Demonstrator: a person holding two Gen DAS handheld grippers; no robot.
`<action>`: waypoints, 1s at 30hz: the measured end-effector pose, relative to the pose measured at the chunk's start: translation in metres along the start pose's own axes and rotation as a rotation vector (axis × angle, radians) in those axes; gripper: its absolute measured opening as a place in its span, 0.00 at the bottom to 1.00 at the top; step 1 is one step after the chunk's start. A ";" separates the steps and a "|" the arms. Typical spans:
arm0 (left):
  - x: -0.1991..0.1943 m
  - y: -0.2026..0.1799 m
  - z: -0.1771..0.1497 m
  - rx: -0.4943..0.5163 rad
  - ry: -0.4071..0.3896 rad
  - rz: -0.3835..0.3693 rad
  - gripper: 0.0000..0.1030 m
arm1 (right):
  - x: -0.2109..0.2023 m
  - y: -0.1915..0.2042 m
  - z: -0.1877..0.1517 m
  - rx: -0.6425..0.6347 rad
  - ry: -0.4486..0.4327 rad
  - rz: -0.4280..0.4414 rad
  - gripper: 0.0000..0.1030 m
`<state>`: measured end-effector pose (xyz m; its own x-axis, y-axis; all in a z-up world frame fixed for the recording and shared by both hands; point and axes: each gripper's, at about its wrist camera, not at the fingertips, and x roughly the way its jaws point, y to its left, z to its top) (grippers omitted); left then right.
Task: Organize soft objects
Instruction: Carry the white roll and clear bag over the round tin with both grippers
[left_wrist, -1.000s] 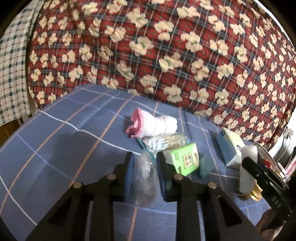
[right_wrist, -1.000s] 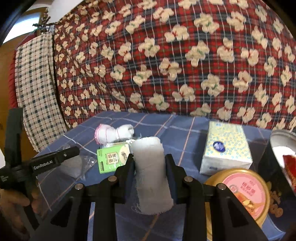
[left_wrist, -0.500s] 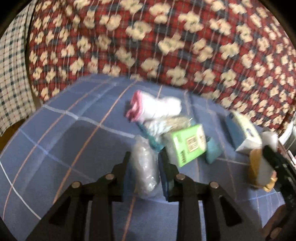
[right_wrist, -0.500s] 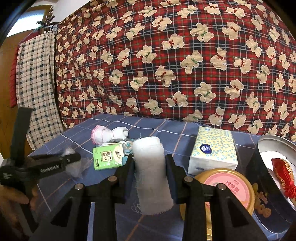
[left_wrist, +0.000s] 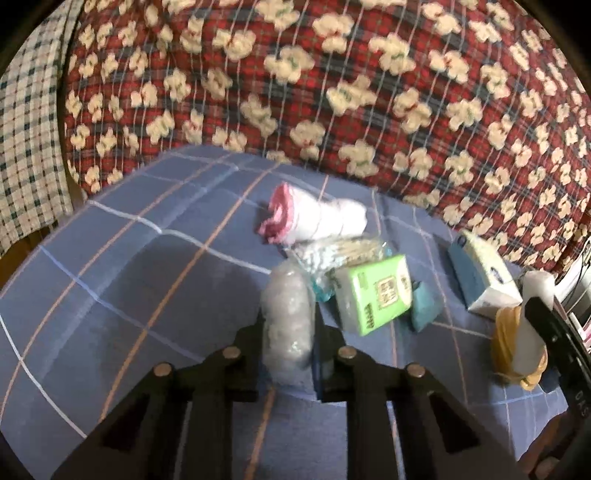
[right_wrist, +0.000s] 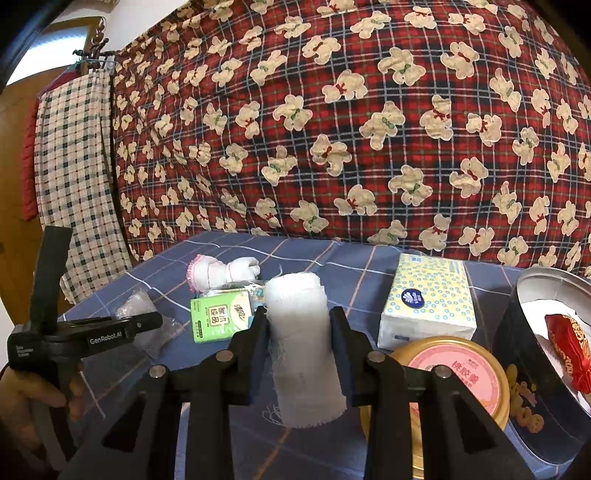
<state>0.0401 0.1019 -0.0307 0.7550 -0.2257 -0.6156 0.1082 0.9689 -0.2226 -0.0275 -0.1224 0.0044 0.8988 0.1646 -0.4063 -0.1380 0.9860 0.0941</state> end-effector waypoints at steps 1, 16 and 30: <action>-0.004 -0.003 0.000 0.011 -0.023 -0.005 0.16 | -0.001 0.000 0.000 0.001 -0.006 0.004 0.34; -0.025 -0.068 -0.015 0.110 -0.155 -0.073 0.16 | -0.021 -0.019 -0.002 -0.014 -0.039 -0.041 0.34; -0.028 -0.135 -0.032 0.191 -0.174 -0.149 0.16 | -0.051 -0.056 -0.011 -0.064 -0.078 -0.172 0.34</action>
<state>-0.0163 -0.0258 -0.0072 0.8196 -0.3619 -0.4441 0.3333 0.9317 -0.1441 -0.0701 -0.1858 0.0096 0.9404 -0.0065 -0.3400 -0.0036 0.9996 -0.0292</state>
